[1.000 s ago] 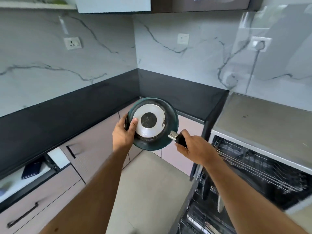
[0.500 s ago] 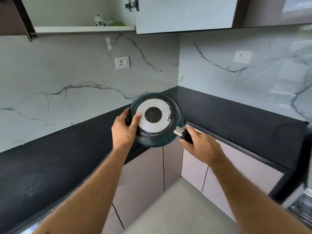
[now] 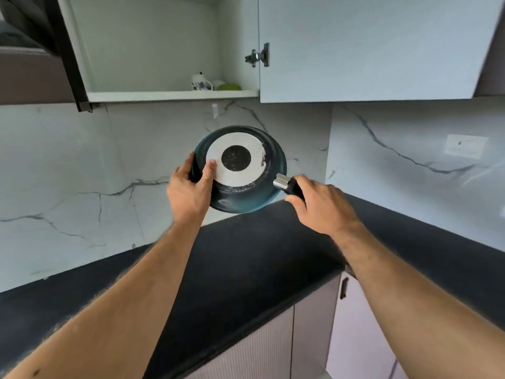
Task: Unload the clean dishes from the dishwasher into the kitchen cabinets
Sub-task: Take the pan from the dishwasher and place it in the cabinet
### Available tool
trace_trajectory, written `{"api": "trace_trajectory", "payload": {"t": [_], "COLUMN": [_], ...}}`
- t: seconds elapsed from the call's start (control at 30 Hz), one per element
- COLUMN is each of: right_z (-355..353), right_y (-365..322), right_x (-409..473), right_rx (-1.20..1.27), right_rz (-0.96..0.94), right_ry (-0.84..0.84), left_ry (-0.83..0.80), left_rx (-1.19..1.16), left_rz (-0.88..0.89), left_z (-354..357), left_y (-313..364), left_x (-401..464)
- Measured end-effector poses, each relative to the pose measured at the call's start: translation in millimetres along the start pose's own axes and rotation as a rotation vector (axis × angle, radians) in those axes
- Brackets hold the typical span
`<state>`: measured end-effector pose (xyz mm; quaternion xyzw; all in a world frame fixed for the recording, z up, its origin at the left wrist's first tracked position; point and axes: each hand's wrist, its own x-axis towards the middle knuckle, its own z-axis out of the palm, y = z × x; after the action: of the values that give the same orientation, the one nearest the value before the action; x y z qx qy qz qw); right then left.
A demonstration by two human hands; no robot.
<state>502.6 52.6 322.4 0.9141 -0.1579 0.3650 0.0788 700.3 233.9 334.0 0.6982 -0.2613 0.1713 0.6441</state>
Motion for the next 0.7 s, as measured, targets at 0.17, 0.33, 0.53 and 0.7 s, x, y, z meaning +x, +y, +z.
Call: {"api": "trace_trajectory", "payload": {"t": [0.17,0.33,0.53,0.7], "right_z": [15.1,22.4,35.7,46.1], "right_y": [22.2,19.4,-13.1,-35.8], "right_x": [92.1,179.2,267.3,327.3], "right_rx": [0.046,0.155,0.309,0.315], "right_rz": [-0.027,-0.067,-0.122,-0.084], "right_ry": [0.094,0.171,0.203,0.185], "left_ry": [0.103,0.217,0.317,0.262], "left_rx": [0.035,0.083,0.119,0.168], "left_rz": [0.036,0.142,0.105,0.074], "left_z": [13.1,6.6,-12.1,-25.2], "left_y": [25.1,60.2,75.7,64.3], "left_x": [70.4,129.7,209.0,275.2]}}
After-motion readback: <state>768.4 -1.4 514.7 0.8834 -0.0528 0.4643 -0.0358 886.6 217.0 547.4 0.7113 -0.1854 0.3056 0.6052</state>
